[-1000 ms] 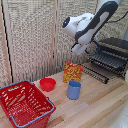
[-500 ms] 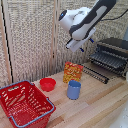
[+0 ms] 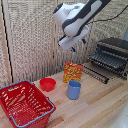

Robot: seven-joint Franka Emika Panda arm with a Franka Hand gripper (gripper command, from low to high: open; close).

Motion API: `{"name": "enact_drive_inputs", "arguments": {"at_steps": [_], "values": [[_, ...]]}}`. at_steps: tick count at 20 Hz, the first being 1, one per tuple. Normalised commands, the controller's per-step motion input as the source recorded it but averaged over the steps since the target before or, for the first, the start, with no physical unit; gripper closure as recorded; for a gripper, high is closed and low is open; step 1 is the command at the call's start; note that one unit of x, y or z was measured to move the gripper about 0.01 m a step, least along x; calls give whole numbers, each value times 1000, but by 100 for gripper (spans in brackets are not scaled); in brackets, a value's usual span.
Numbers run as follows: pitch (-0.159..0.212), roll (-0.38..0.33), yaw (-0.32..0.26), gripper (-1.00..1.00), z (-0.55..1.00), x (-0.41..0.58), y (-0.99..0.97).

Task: Extend the gripper towards the oven tray handle. Grasp the handle and carefully pull the tray out of the oven. Move the gripper above the red bowl. Grab the red bowl gently. Lift the bowl and place it onto the oven tray.

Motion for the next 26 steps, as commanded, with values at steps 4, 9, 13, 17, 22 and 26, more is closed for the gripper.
{"name": "enact_drive_inputs", "arguments": {"at_steps": [4,9,13,17,22,26], "values": [[0,291,-105,-100,216,199,489],[0,306,-105,-100,121,131,501],[1,287,-103,-100,11,84,544],[5,252,-108,-100,-103,39,557],[0,223,-69,-100,-314,-10,435],[0,217,-57,-100,-434,-59,252]]}}
